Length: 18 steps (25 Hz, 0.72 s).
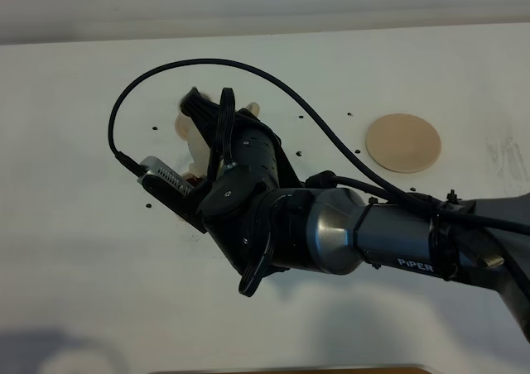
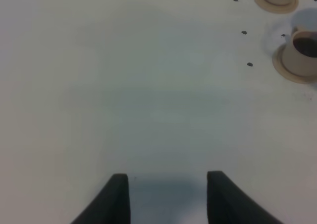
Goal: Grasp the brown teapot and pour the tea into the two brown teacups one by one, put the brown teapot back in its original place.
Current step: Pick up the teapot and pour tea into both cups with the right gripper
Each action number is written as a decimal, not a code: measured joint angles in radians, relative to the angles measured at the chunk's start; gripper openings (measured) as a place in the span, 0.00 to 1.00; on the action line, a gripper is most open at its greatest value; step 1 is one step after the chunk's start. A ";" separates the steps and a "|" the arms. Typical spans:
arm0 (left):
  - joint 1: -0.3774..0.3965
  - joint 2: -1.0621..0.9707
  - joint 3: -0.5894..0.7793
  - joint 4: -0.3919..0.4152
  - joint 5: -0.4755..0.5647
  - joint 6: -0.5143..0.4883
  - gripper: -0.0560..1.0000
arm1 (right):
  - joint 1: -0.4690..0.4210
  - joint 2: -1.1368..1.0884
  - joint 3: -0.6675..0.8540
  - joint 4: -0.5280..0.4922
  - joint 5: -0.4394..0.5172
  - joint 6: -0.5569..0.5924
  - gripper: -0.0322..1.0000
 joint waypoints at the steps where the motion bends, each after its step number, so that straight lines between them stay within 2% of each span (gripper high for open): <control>1: 0.000 0.000 0.000 0.000 0.000 0.000 0.46 | 0.000 0.000 0.000 0.000 0.000 0.000 0.11; 18: 0.000 0.000 0.000 0.000 0.000 0.000 0.46 | 0.000 0.000 0.000 0.046 -0.017 0.079 0.11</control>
